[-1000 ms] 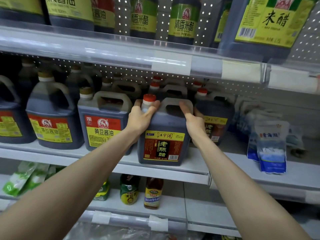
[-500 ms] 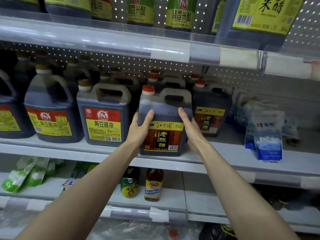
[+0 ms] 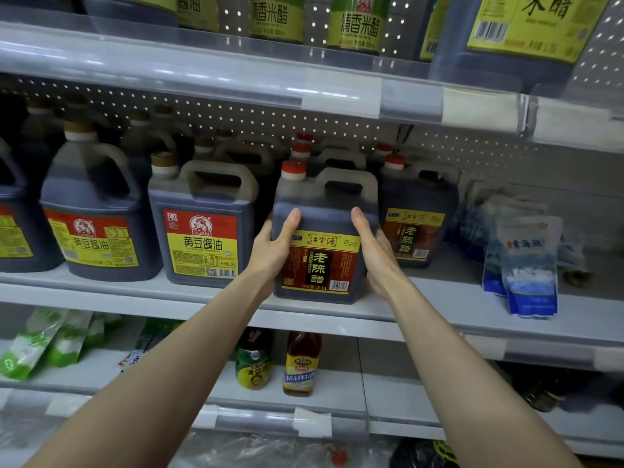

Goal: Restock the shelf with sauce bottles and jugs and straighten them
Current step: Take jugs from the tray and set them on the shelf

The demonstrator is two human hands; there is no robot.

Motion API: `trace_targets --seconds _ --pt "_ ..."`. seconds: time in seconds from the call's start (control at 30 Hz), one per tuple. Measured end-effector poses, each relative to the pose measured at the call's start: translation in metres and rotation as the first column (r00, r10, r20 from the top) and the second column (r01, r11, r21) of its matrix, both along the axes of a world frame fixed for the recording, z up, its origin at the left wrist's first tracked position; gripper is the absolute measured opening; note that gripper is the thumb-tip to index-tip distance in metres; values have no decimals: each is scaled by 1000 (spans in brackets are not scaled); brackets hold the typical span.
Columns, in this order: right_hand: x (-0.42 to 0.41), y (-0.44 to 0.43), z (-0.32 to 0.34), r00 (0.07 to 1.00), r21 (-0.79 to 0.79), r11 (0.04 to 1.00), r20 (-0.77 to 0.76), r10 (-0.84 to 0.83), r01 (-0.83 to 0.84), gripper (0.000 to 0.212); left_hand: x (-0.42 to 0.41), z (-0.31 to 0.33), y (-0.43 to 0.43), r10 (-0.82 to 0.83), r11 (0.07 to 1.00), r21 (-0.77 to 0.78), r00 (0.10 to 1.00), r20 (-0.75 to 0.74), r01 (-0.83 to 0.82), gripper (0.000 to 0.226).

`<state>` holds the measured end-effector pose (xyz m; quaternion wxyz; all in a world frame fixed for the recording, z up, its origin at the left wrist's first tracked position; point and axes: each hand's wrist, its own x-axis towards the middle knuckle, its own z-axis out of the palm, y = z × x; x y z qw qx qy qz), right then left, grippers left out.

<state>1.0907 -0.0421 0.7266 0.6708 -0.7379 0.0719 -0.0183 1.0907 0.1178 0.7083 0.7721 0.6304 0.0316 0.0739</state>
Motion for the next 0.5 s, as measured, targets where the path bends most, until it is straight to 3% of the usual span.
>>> trace_targets --seconds 0.3,0.4,0.5 --pt "9 -2 -8 999 -27 999 -11 34 -34 130 1 -2 2 -23 1000 17 1000 1 23 43" --pt "-4 -1 -15 999 -60 997 1 48 -48 117 -2 -17 6 -88 994 65 996 8 87 40" --pt "-16 -1 -30 997 -72 994 -1 82 -82 79 -8 -35 9 -117 985 129 993 32 112 66"
